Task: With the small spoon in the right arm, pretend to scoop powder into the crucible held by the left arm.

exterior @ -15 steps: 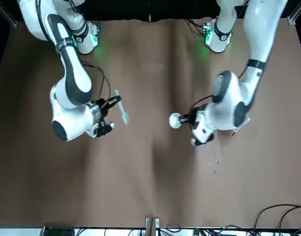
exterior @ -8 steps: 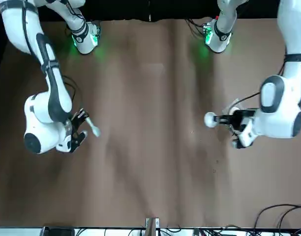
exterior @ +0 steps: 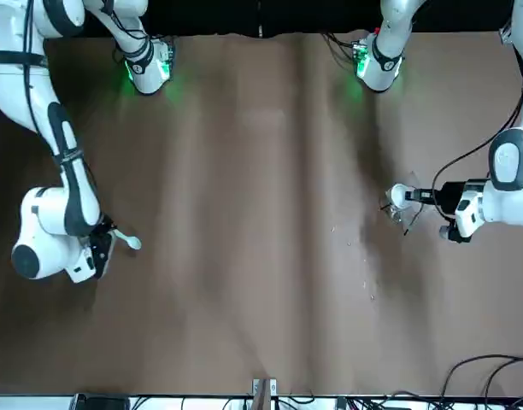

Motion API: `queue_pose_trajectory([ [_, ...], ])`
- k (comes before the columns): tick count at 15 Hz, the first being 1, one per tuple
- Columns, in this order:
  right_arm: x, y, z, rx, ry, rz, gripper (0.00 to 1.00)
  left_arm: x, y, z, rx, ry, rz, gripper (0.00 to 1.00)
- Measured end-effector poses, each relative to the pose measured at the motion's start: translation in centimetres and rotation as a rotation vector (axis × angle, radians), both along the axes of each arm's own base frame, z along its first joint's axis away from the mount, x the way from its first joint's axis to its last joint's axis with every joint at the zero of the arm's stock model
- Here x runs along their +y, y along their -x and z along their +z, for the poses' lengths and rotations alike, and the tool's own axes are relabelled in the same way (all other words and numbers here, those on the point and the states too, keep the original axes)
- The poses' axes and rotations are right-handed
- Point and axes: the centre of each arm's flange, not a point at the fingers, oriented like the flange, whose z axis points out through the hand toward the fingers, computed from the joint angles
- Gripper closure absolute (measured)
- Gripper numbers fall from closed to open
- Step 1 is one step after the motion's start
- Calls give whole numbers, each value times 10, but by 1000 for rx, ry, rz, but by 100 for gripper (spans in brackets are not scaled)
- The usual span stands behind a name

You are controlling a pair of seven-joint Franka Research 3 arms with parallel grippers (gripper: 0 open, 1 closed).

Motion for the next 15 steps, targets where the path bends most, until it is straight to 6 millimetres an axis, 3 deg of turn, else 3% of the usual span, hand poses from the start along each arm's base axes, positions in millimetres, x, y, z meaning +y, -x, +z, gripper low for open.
queue_pose_trajectory([
  [5,-56,3,-32,-50,-90,132,75,33,9,-8,-21,-20,-45,95],
  [13,-60,4,-46,-57,-106,154,72,41,16,-29,7,-41,-91,92],
  [15,-59,5,-47,-49,-108,153,52,41,16,-29,6,-41,-91,71],
])
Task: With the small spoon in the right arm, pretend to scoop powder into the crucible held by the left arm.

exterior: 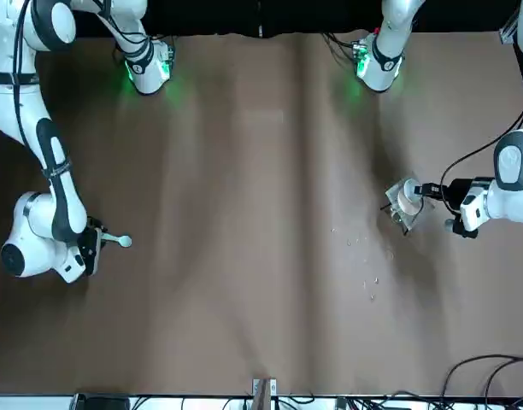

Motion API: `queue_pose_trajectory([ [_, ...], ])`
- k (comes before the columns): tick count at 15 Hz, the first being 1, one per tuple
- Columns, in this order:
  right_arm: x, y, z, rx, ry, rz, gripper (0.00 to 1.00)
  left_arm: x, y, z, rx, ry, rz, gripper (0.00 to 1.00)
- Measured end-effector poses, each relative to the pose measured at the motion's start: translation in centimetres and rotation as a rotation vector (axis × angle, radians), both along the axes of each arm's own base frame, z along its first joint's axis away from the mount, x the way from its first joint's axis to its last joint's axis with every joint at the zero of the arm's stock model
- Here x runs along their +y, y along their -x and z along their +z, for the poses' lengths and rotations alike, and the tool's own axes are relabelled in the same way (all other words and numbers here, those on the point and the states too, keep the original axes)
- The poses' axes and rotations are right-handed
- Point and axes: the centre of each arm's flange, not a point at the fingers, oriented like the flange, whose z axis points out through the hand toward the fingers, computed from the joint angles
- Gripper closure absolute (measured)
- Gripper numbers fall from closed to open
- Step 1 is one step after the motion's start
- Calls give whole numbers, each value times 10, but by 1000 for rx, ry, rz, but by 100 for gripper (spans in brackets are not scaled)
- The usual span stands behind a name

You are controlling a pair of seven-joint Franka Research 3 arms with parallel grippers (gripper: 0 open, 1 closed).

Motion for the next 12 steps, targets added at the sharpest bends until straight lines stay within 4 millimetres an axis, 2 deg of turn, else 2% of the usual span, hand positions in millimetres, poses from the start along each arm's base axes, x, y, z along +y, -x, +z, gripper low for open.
queue_pose_trajectory([
  [1,1,0,0,3,-1,0,34,0,-1,1,-2,-1,0,60],
  [2,1,-1,2,-2,0,-1,25,-1,-1,2,-3,-1,0,59],
  [3,2,-4,6,-11,3,-3,21,-2,-2,2,-4,-2,-1,53],
  [6,9,-12,24,-33,29,-50,22,-3,-8,9,-15,-12,16,51],
  [9,30,-14,56,26,93,-157,24,-6,-20,29,-20,-39,61,47],
  [12,71,-16,104,78,187,-273,23,-20,-37,55,-30,-105,80,23],
])
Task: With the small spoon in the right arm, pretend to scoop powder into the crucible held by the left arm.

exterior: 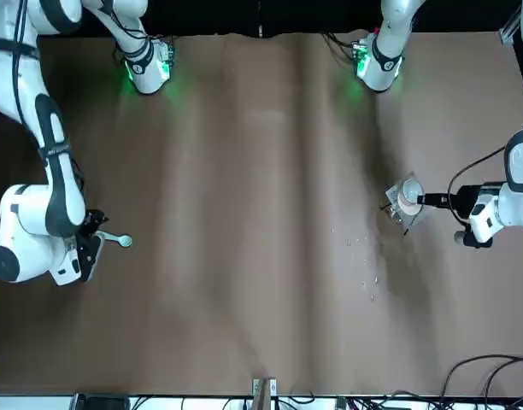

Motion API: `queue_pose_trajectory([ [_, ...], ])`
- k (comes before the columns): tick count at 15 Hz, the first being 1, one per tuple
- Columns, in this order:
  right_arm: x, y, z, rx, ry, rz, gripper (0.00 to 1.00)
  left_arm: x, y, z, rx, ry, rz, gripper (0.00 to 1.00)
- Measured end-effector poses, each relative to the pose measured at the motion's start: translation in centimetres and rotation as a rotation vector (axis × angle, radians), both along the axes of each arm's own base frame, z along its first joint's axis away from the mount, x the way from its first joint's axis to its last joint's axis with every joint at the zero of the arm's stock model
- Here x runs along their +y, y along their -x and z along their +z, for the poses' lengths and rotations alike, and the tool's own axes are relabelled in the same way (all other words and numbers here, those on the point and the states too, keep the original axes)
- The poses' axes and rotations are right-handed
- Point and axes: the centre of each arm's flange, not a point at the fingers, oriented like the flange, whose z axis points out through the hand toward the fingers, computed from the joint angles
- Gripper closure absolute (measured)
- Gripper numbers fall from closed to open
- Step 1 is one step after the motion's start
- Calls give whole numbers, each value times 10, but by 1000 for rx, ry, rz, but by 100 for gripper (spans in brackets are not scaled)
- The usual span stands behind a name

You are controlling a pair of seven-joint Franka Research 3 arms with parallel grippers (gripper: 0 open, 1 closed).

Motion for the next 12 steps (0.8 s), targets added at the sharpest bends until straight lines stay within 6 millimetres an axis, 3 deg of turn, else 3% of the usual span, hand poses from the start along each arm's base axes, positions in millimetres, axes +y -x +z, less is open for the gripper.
queue_pose_trajectory([
  [3,40,0,42,-14,94,-118,23,-11,-14,25,-21,-136,-10,0],
  [5,58,1,68,-38,160,-231,23,-28,-22,45,-40,-218,-33,0],
  [7,62,7,94,-41,205,-326,22,-53,-29,62,-62,-300,-44,0],
  [9,63,13,125,-56,220,-429,22,-89,-34,81,-98,-349,-39,0],
  [10,66,23,161,-63,228,-522,20,-132,-36,99,-131,-378,-24,0],
  [12,69,31,197,-104,219,-561,13,-171,-35,113,-158,-394,-12,0],
])
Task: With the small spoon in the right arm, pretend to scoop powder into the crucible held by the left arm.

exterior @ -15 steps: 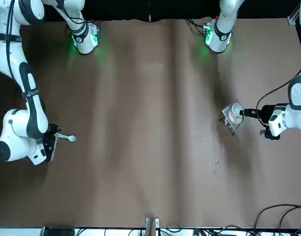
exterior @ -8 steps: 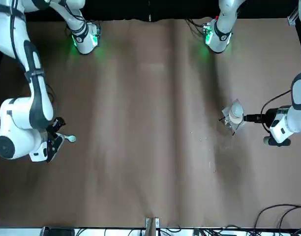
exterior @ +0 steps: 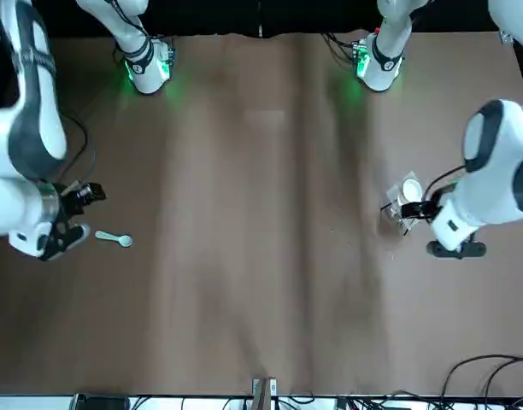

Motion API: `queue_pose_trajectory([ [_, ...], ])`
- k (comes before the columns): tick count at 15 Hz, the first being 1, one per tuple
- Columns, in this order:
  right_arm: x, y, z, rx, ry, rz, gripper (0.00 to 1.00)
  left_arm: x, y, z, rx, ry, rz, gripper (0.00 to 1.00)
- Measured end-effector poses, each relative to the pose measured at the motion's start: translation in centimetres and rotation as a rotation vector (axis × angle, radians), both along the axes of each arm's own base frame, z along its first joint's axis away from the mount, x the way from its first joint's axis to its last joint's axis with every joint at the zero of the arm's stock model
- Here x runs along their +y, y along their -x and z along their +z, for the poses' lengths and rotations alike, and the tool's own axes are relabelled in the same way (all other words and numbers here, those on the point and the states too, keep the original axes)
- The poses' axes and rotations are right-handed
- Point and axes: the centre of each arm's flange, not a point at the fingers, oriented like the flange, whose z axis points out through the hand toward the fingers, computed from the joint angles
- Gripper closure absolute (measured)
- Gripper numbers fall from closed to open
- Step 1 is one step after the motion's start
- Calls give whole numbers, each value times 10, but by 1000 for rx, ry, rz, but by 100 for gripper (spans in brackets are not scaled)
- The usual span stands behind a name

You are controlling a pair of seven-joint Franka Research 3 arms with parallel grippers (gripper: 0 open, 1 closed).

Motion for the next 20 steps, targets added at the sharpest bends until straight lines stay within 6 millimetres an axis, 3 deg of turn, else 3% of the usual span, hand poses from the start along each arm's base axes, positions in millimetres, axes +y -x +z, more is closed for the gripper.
queue_pose_trajectory([
  [2,2,9,32,-45,9,-47,5,-19,0,12,-27,-8,-4,0],
  [4,7,17,57,-73,37,-152,1,-10,-4,31,-72,-59,24,0],
  [6,23,25,76,-100,61,-217,0,6,1,67,-126,-69,79,0],
  [9,35,41,103,-137,63,-238,0,28,27,136,-191,28,139,0],
  [11,35,56,118,-154,64,-242,0,36,55,163,-191,36,110,0],
  [14,36,80,130,-195,65,-246,0,36,80,161,-186,29,73,0],
  [17,36,96,126,-226,67,-249,0,29,84,141,-165,-12,-9,0],
  [20,35,104,124,-231,70,-251,0,26,85,138,-159,-14,-50,0],
])
